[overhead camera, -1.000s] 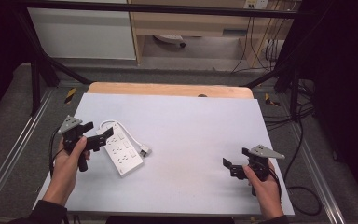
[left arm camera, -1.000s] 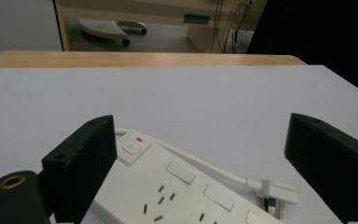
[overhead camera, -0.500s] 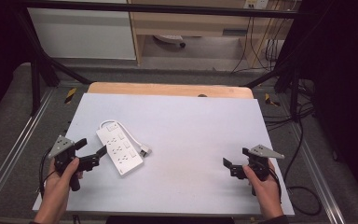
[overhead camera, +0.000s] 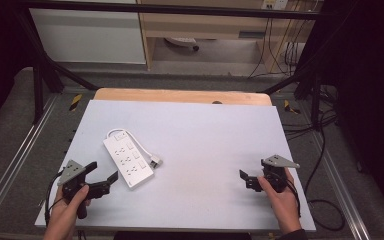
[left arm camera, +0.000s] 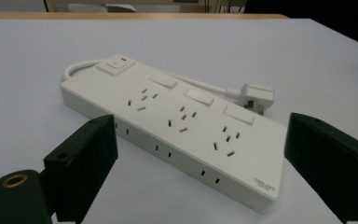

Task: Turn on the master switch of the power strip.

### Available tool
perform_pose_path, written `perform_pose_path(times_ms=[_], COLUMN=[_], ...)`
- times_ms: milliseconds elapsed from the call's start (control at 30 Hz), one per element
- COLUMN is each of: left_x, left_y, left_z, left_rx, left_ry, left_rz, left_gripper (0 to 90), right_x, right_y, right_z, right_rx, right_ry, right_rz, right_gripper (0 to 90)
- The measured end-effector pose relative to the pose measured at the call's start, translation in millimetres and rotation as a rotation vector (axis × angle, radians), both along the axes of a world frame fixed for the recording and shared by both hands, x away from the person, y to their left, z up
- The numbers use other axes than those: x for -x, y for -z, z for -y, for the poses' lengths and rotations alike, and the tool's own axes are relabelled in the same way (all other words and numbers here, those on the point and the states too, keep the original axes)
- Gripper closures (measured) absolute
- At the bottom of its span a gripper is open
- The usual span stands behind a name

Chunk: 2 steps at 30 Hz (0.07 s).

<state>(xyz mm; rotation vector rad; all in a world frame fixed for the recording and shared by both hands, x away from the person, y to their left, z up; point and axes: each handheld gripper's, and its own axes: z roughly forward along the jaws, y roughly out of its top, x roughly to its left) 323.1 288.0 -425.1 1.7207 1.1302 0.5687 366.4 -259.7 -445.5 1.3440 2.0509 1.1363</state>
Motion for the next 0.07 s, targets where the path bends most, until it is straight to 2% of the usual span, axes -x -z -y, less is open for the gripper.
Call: perform_pose_path(times_ms=[67], left_x=[-1.8], left_y=[0.5], left_z=[2.9], left_rx=[-0.011], left_ry=[0.0], left_rz=[-0.001], left_gripper=[9.7], right_x=[-5.4], right_y=[7.4], right_z=[-1.4], right_rx=[0.03], right_ry=[0.027], right_rz=[-0.049], right_gripper=[4.5])
